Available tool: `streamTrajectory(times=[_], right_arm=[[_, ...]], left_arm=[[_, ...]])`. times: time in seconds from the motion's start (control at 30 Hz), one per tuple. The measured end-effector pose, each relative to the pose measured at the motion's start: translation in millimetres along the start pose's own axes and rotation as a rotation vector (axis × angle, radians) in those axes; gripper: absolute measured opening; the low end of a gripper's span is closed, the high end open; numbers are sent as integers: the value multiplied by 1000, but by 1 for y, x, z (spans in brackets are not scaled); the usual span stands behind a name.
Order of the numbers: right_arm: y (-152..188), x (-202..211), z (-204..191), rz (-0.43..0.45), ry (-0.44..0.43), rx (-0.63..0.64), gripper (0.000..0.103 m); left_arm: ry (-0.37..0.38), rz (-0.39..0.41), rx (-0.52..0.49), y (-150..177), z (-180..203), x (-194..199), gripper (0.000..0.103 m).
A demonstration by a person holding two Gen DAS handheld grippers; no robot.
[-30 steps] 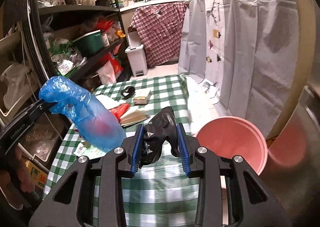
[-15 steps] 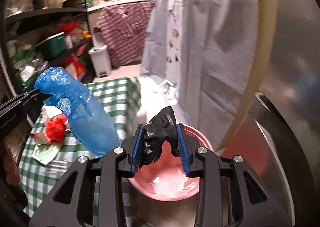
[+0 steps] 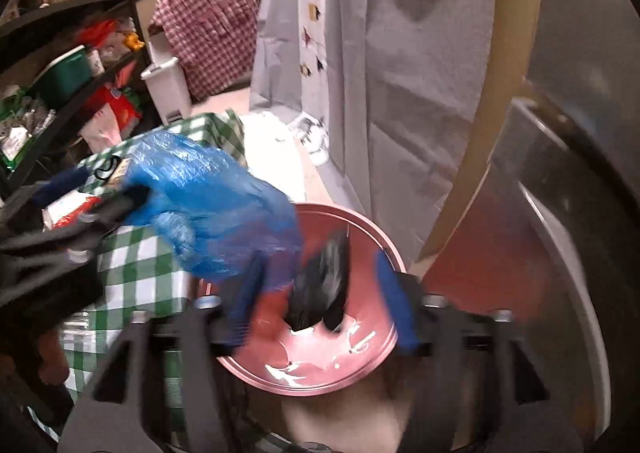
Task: Collect trash
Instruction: 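Open both grippers over the pink bucket, dropping both bags, then return to the table and grasp the red plastic bag with the right gripper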
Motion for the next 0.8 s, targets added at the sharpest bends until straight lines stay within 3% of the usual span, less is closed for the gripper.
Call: streamTrajectory(times=[0.13, 0.23, 0.57, 0.67, 0.8], right_arm=[[0, 1, 5, 1, 6, -18, 68], [-3, 8, 4, 33, 17, -13, 74], [-10, 15, 10, 52, 22, -34, 75], [-12, 22, 9, 68, 15, -46, 76], [-16, 38, -1, 99, 5, -54, 84]], left_arm=[[-30, -5, 2, 1, -8, -1, 91], [-3, -32, 15, 4, -7, -6, 91], [-21, -32, 2, 5, -8, 1, 91], [-41, -18, 26, 6, -20, 20, 91], [-87, -4, 66, 13, -47, 54, 91]])
Point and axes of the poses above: each gripper's, at about its wrist camera, not at the fingertips, and x roughly against the way its jaws point, z to its right, y to its underside, the point moved 9 cm from there along -x, roughly the way its jaws point, and after that the axes turned 12 degrees about y, right-handed, at the moved point
